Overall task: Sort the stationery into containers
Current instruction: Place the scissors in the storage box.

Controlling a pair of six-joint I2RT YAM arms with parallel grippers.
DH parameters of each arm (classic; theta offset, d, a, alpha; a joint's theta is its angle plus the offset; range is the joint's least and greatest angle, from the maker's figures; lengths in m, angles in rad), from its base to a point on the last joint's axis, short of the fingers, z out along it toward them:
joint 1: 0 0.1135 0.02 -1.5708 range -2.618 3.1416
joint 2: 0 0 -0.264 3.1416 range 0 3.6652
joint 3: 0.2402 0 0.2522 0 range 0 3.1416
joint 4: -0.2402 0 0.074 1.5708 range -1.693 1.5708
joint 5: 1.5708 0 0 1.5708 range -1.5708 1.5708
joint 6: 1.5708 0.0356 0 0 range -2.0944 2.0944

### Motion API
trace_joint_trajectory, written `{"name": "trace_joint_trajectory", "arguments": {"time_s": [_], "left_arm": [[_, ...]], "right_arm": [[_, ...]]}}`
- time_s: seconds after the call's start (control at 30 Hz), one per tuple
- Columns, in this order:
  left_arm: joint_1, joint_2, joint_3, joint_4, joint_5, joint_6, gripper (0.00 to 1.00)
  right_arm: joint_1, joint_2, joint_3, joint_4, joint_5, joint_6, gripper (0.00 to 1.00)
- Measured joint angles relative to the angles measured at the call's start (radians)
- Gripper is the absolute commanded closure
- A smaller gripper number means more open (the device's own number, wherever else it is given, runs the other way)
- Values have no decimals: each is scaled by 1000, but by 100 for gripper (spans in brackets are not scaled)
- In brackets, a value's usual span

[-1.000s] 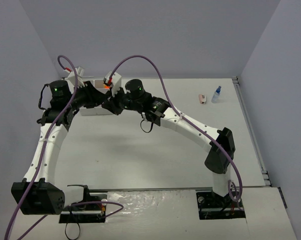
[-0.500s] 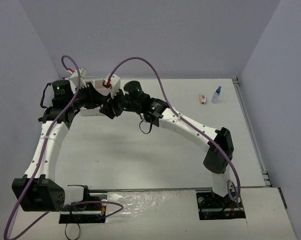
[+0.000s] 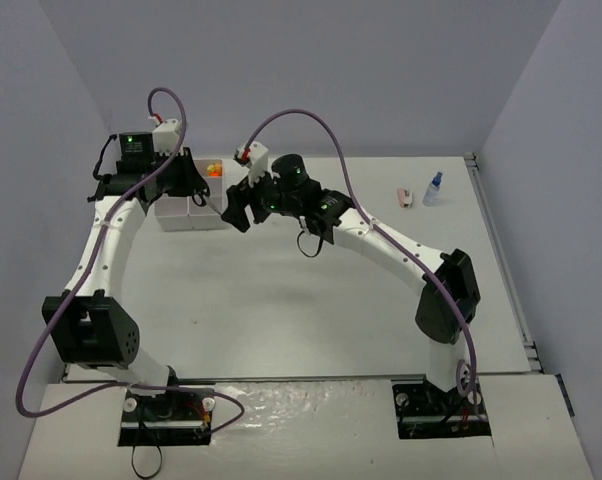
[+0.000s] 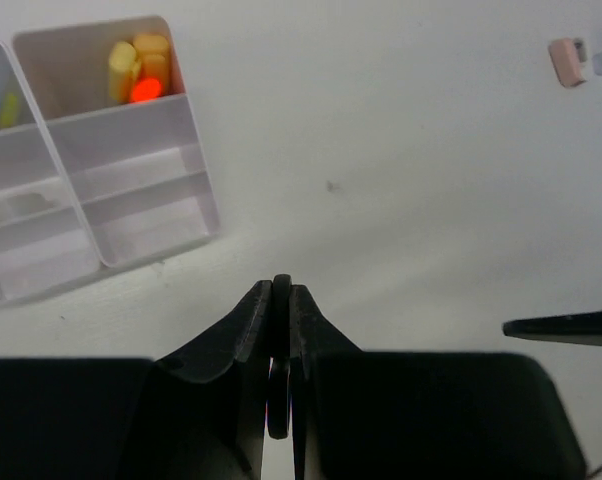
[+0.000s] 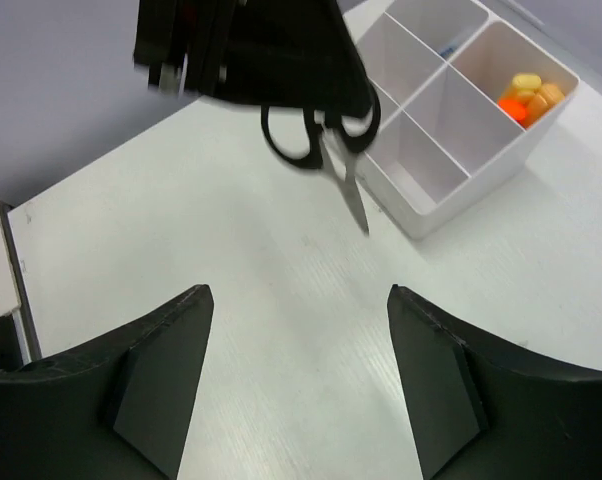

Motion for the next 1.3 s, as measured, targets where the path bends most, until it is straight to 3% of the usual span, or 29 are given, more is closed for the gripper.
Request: {"name": "trace_joint_trajectory", "arguments": {"time_s": [0.4, 0.6, 0.8, 0.87, 1.03, 1.1, 1.3], "left_arm": [[15, 416, 396, -12, -110, 269, 100], [40, 535, 416, -4, -127, 331, 100], [44, 536, 345, 91, -167, 369, 100], [44, 527, 300, 118, -173, 375, 89], [38, 524, 240, 148, -162, 391, 41], [34, 524, 237, 145, -145, 388, 34], [28, 509, 252, 118, -141, 383, 27]], "right_arm": [[-119, -175, -168, -7, 29, 33, 32], [-115, -193, -177, -7, 34, 39, 32], [-113, -193, -178, -13, 46, 45, 32], [-114, -193, -178, -14, 47, 45, 32], [-126, -180, -163, -24, 36, 45, 32], [-137, -155, -134, -36, 22, 51, 31], [-196, -81, -54, -51, -15, 97, 29]]}}
